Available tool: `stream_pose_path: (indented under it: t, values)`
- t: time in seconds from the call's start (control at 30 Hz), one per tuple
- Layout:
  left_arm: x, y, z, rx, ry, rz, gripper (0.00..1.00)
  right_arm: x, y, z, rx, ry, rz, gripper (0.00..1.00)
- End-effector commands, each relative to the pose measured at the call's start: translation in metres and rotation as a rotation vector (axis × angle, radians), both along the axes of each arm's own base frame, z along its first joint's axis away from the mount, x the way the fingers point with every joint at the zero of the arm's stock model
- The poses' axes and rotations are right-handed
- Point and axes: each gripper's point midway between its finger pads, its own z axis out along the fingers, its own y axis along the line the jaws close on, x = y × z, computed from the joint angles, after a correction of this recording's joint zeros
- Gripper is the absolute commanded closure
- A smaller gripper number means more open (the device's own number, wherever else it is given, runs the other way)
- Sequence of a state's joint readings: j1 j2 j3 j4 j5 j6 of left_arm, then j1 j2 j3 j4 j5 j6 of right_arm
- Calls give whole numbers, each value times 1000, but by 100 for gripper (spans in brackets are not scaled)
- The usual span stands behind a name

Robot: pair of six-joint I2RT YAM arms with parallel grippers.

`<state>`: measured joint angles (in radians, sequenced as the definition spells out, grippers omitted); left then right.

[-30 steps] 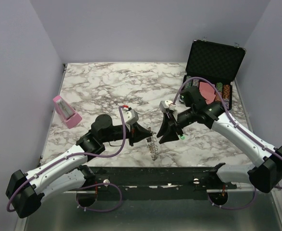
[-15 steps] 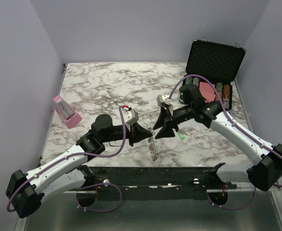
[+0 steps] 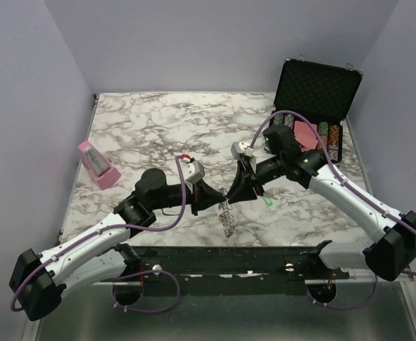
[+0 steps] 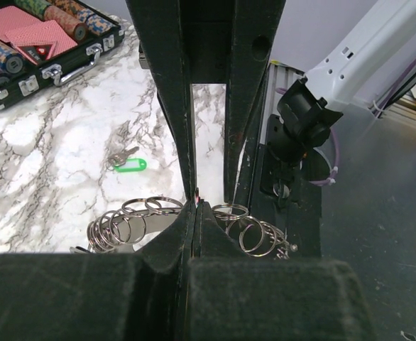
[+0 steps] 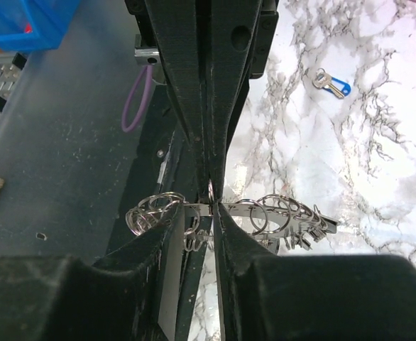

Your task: Put the keys on the keyring

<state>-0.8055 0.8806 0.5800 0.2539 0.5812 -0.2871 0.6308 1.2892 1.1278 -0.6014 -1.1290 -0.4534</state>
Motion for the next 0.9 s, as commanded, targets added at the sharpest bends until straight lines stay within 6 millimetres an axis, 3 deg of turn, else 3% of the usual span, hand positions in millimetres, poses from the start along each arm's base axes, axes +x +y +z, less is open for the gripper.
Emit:
stream_pose_path:
  t: [0.0, 0.1, 0.27, 0.47, 0.63, 0.8, 0.83, 0.87]
  values:
    - [-4, -4, 27, -73, -53, -34, 100, -7, 3, 5, 12, 12, 44, 71]
    - [-4, -4, 26, -73, -48, -32, 100, -5, 4, 2, 1, 6, 36, 76]
    - [-3, -4, 25, -78, -47, -29, 100, -3, 4, 3, -6, -20, 27, 99]
    - [-4, -2, 21, -79, -32, -23, 99, -3, 1, 8, -18, -55, 55, 100]
    - [-3, 6, 22, -76, -40, 18, 63, 3, -5, 5, -85, -96, 58, 100]
    - [0, 27, 25, -61, -114, 112, 20, 13, -20, 2, -235, -158, 64, 100]
    - [2, 32, 26, -71, -128, 141, 9, 54, -54, 1, -291, -134, -90, 100]
    - [3, 37, 30, -92, -146, 167, 1, 17, -30, 0, -318, -168, 70, 100]
